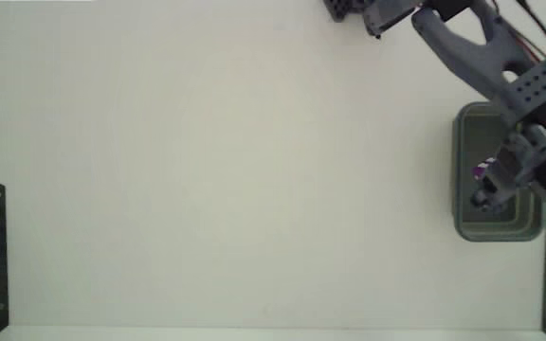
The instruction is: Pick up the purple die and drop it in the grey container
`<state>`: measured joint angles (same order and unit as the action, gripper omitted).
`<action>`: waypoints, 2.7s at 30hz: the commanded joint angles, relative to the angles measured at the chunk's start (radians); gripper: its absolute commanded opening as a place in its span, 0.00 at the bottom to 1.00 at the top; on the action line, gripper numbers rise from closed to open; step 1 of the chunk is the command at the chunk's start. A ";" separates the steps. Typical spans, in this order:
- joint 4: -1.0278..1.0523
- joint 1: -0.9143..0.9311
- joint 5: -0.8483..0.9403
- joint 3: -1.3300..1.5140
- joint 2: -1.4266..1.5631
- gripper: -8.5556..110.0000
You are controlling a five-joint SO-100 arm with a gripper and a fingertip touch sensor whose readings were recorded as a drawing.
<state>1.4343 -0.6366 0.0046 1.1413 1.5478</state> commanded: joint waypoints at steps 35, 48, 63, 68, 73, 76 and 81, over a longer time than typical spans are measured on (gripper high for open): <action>-0.008 -0.016 -0.005 0.009 0.077 1.00; -0.008 -0.016 -0.005 0.009 0.077 1.00; -0.008 -0.016 -0.005 0.009 0.077 1.00; -0.008 -0.016 -0.005 0.009 0.077 1.00; -0.008 -0.013 -0.005 0.012 0.081 1.00; -0.008 -0.007 -0.005 0.021 0.089 1.00; -0.008 0.014 -0.005 0.048 0.117 1.00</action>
<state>1.4343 -0.6335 0.0046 1.1781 1.5493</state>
